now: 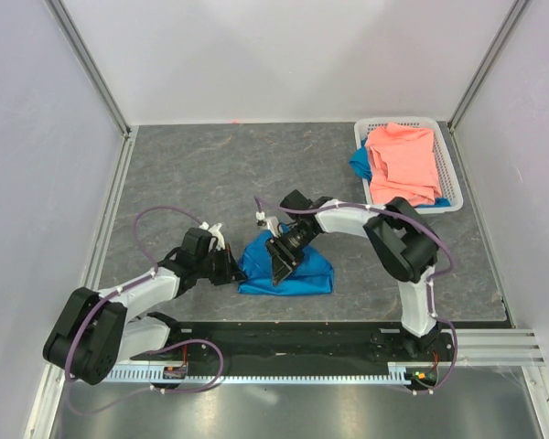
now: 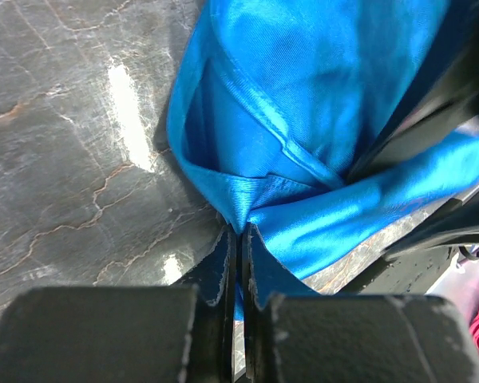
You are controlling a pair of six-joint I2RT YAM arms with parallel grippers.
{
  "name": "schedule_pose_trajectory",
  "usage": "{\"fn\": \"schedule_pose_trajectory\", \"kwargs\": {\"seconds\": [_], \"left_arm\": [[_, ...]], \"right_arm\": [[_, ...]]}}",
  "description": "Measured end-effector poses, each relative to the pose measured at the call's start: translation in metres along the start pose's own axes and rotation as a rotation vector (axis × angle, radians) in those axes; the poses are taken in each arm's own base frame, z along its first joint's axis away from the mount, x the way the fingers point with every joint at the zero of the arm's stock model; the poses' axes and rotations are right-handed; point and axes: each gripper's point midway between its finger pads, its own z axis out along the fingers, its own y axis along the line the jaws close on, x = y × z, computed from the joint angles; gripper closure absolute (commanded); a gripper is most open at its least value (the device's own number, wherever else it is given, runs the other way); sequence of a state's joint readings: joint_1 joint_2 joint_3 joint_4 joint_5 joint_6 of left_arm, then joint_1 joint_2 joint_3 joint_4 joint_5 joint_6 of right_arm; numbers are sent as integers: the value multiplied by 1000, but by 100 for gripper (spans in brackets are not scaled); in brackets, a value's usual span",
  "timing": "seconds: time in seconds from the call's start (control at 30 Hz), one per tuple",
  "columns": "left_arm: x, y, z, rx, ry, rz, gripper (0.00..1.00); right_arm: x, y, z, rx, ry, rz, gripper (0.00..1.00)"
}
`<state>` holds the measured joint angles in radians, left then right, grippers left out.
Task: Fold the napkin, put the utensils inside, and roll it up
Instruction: Roll the napkin with the utensil
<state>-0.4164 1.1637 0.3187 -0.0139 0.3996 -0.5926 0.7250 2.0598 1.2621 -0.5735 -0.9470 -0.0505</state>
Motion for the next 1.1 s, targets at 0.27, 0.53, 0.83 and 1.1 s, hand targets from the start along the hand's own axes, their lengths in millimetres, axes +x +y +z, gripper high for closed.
{"fn": "schedule_pose_trajectory", "kwargs": {"seconds": [0.27,0.53,0.83,1.1], "left_arm": [[0,0,2,1,2,-1,98],[-2,2,1,-28,16,-11,98],[-3,1,4,-48,71,-40,98],[-4,-1,6,-53,109,-57,98]], "right_arm": [[-50,17,-70,380,-231,-255,23],[-53,81,-92,637,-448,-549,21],[-28,77,-43,801,-397,-646,21],[-9,53,-11,910,-294,-679,21]]}}
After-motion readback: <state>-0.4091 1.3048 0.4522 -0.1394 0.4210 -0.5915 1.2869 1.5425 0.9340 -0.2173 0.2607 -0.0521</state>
